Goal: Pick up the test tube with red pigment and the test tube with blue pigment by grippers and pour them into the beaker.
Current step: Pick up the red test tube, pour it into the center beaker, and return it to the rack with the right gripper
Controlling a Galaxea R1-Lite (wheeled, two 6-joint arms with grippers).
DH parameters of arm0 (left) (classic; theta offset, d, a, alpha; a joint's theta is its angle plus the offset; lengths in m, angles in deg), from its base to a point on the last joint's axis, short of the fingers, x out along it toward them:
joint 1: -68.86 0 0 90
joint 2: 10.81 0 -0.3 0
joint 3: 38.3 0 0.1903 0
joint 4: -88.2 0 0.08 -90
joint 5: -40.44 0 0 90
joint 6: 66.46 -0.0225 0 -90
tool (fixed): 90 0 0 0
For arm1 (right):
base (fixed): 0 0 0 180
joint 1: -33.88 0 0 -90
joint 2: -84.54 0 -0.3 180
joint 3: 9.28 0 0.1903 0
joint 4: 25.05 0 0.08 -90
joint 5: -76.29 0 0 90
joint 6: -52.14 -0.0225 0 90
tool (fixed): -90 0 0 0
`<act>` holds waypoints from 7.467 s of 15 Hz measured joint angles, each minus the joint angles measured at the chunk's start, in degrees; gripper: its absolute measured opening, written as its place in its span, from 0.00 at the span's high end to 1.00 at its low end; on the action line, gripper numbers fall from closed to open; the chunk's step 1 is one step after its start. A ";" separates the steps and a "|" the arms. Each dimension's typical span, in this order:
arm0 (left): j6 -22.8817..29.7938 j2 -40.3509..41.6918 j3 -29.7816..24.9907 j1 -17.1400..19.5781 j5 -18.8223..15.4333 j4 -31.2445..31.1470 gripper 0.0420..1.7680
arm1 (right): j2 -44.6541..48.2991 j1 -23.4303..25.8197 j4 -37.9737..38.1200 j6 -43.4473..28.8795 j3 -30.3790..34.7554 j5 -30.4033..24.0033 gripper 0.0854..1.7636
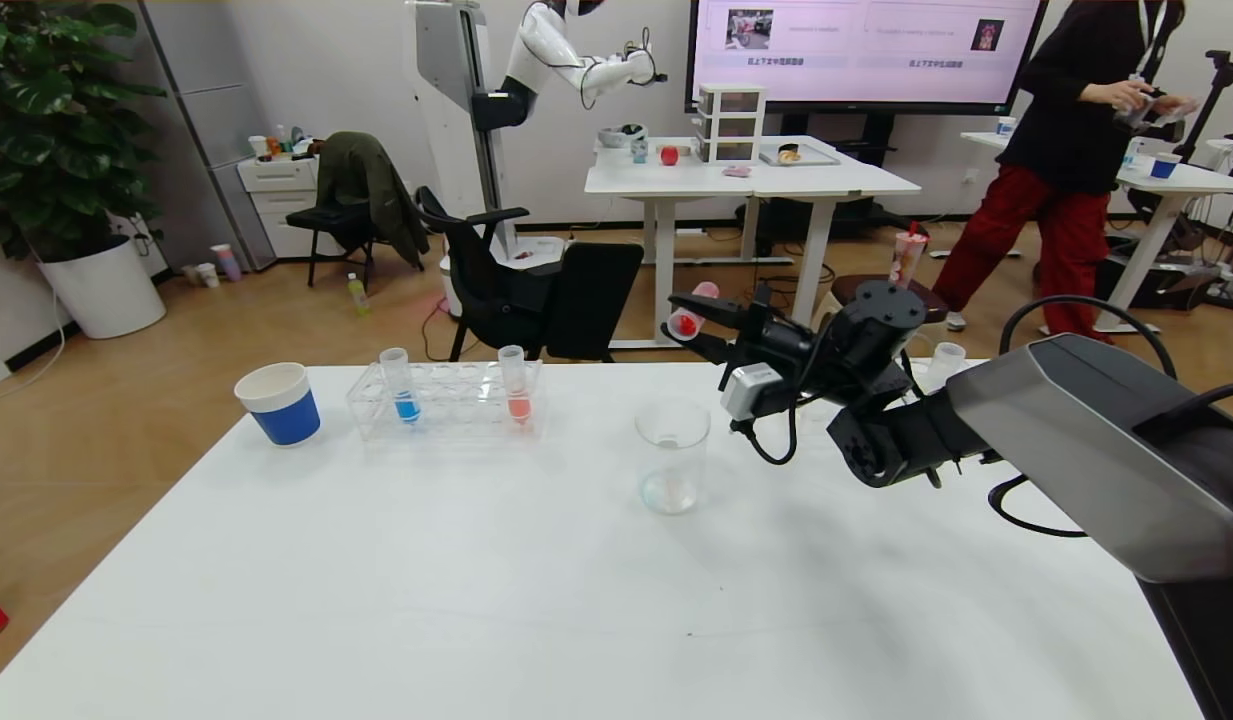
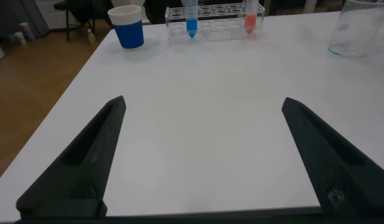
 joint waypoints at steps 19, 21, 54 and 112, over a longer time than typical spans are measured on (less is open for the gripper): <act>-0.02 0.00 0.00 0.00 0.00 0.00 0.01 | -2.85 0.27 -1.84 20.04 1.21 -0.77 0.76; -0.02 0.00 0.00 0.00 0.02 -0.02 0.01 | -2.85 0.33 -1.84 22.88 1.73 -0.77 0.76; -0.02 0.00 0.00 0.00 0.02 0.00 0.01 | 36.60 30.23 23.15 -71.13 28.33 43.86 0.76; -0.02 0.00 0.00 0.00 0.05 0.02 0.01 | 126.38 16.68 62.90 -67.67 56.75 49.84 0.02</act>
